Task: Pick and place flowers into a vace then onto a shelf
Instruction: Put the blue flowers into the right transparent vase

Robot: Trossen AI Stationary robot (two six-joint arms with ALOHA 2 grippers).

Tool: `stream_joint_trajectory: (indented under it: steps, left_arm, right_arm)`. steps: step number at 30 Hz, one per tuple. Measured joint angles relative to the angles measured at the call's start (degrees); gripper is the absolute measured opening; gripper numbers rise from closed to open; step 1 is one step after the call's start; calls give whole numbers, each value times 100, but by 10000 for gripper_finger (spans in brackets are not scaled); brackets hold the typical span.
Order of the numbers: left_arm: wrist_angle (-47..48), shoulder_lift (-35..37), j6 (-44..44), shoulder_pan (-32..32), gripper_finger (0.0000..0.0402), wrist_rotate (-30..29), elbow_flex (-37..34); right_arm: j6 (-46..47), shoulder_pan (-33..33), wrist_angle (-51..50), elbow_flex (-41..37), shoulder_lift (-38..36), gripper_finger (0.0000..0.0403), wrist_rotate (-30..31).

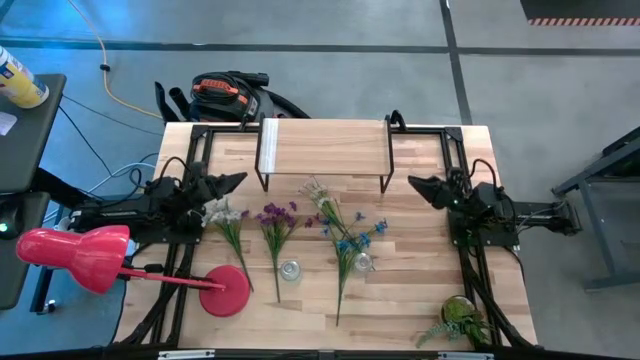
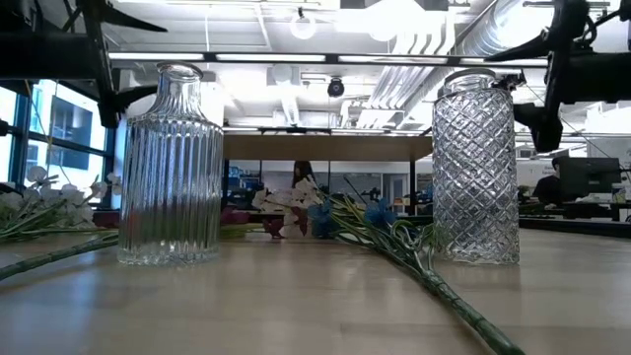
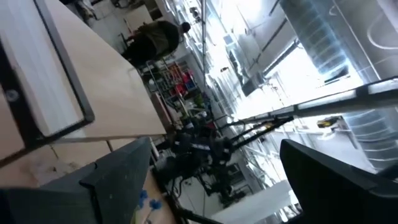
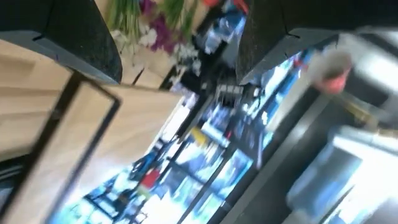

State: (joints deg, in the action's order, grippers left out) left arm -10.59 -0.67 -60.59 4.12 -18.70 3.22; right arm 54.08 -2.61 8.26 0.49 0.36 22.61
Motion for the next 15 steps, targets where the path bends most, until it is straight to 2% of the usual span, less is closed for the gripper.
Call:
stream_joint_trajectory:
  steps: [3, 5, 12, 15]
  left_arm:
    - [2, 0, -19, -2, 390, -375, 0]
    - [2, 0, -179, -1, 390, -606, 4]
    - [10, 0, -261, 0, 390, -255, 9]
    - [21, 0, 33, 0, 390, -138, 9]
  right_arm:
    - [-85, 0, 23, 4, 0, 305, 345]
    - [-7, 2, 4, 28, 0, 305, 361]
    - [466, 9, 849, 126, 102, 305, -887]
    - [878, 47, 823, 134, 322, 305, -1326]
